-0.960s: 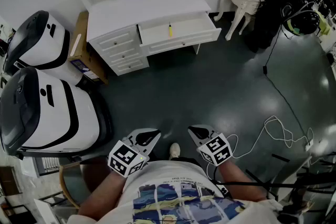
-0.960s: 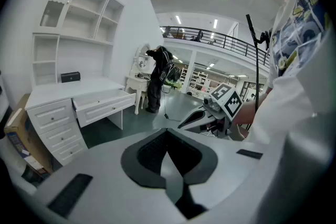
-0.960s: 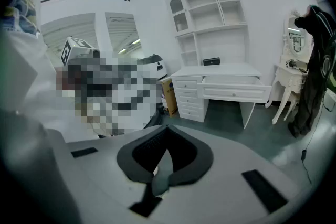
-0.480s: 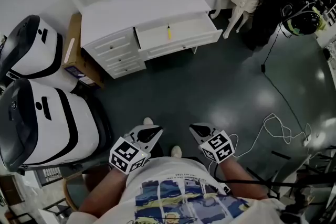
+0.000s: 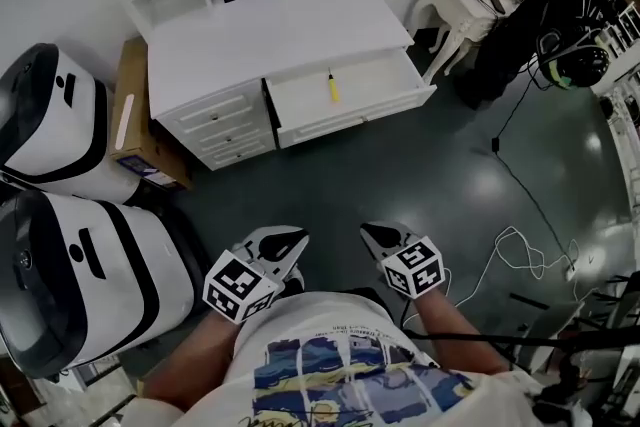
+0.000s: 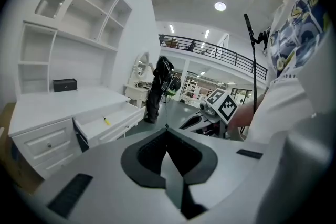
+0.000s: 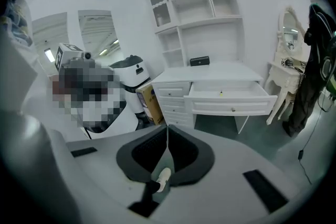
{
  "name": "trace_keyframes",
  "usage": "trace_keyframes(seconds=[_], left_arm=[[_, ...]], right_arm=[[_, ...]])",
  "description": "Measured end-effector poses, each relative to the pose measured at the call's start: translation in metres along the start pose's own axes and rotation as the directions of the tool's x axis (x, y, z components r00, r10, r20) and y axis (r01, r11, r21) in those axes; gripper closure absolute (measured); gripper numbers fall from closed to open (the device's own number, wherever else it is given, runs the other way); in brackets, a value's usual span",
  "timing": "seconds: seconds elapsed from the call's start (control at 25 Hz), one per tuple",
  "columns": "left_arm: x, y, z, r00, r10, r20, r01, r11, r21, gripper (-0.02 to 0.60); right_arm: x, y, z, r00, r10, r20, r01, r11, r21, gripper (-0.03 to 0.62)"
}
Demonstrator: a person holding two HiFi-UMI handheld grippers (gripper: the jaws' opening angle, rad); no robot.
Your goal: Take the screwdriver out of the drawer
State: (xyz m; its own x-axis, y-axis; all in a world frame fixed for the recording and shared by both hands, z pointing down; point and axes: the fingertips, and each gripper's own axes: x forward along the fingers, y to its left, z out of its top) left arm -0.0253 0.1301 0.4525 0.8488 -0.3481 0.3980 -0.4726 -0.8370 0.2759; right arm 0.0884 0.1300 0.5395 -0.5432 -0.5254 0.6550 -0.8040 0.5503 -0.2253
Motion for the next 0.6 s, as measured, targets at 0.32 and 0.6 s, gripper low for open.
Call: trace_keyframes(seconds=[0.32,0.6], left_arm=[[-0.028,0.072,-0.007,0.999,0.045,0.03,-0.043,0.996,-0.081,0.568],[-0.022,0.113,0.008,0.992,0.112,0.056,-0.106,0.989,-0.104,0.568]], right_arm=[[0.051,-0.016,0.059,0.999,-0.029,0.019,0.029,1.0,-0.002,0.56],[0.093,-0.07,0.091,0.999,-0.046,0.014,0.045,0.998,0.041,0.468]])
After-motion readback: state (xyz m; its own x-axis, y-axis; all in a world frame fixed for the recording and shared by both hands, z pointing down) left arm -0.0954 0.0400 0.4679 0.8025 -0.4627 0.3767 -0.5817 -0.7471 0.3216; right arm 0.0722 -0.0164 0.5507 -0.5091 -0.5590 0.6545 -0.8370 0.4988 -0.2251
